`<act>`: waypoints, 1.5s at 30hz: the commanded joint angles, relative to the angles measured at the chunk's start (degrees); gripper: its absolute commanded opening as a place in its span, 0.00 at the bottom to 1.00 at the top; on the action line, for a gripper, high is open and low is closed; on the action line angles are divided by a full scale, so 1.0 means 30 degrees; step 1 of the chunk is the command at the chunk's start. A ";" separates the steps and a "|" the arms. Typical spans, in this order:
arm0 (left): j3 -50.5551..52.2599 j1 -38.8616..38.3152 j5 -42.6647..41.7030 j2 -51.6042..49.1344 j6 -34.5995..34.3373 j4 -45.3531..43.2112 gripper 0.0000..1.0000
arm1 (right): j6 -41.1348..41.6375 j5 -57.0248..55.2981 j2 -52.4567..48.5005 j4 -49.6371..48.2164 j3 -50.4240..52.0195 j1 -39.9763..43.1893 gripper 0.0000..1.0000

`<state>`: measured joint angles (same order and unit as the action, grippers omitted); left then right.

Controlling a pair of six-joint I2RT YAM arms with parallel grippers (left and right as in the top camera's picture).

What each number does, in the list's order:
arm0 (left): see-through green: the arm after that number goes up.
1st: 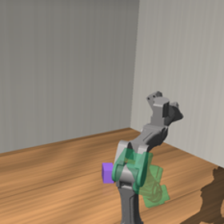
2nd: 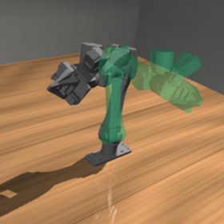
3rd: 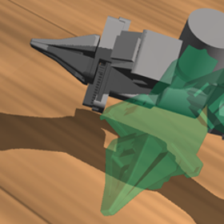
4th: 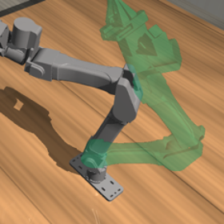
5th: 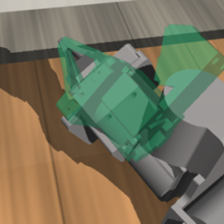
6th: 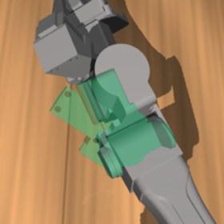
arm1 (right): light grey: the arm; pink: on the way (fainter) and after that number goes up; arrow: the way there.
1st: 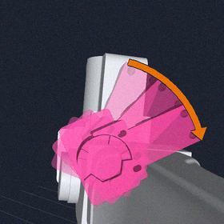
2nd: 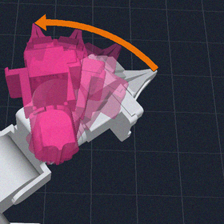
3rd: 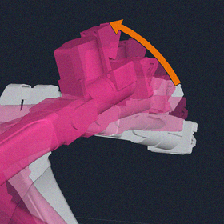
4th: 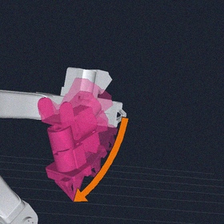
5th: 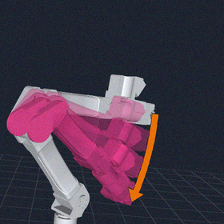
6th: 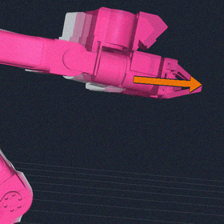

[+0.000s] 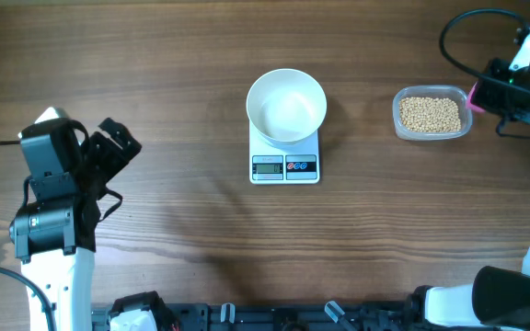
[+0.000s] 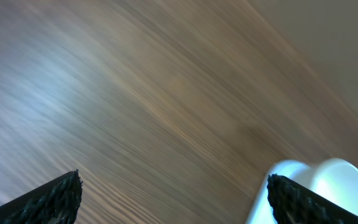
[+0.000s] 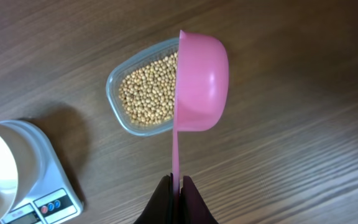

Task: Scoop item into bowl and weigh 150g on scale
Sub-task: 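Move the pink scoop with the right gripper over the soybean tub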

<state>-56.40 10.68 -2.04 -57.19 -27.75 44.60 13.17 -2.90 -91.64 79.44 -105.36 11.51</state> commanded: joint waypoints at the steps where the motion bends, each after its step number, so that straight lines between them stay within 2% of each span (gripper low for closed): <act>1: 0.0015 0.0124 -0.4000 -0.0087 0.0095 -0.0015 1.00 | -0.2710 0.0080 -0.0029 -0.0240 0.0022 -0.0029 0.04; 11: 0.0015 0.0124 -0.4605 -0.0087 0.0095 0.0962 1.00 | -0.7803 0.2040 -0.0372 -0.0248 0.0066 -0.0022 0.04; 22: 0.0015 0.0124 -0.4597 -0.0087 0.0087 0.0933 1.00 | -0.7963 0.1843 -0.0925 -0.1275 0.2601 -0.0015 0.04; 29: 0.0015 0.0124 -0.4590 -0.0109 0.0095 0.0911 1.00 | -0.9908 0.1668 -0.0925 -0.2419 0.2761 -0.0015 0.04; 40: 0.0015 0.0124 -0.4444 -0.0124 0.0095 0.0911 1.00 | -0.8881 -0.0998 -0.1362 -0.3577 0.2790 -0.0036 0.04; 45: 0.0015 0.0124 -0.4444 -0.0124 0.0095 0.0911 1.00 | -0.8823 -0.1064 -0.1610 -0.3679 0.2790 -0.0036 0.05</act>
<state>-56.40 10.68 -14.92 -57.23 -27.75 47.53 -14.33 -4.12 -95.33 68.71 -97.58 11.51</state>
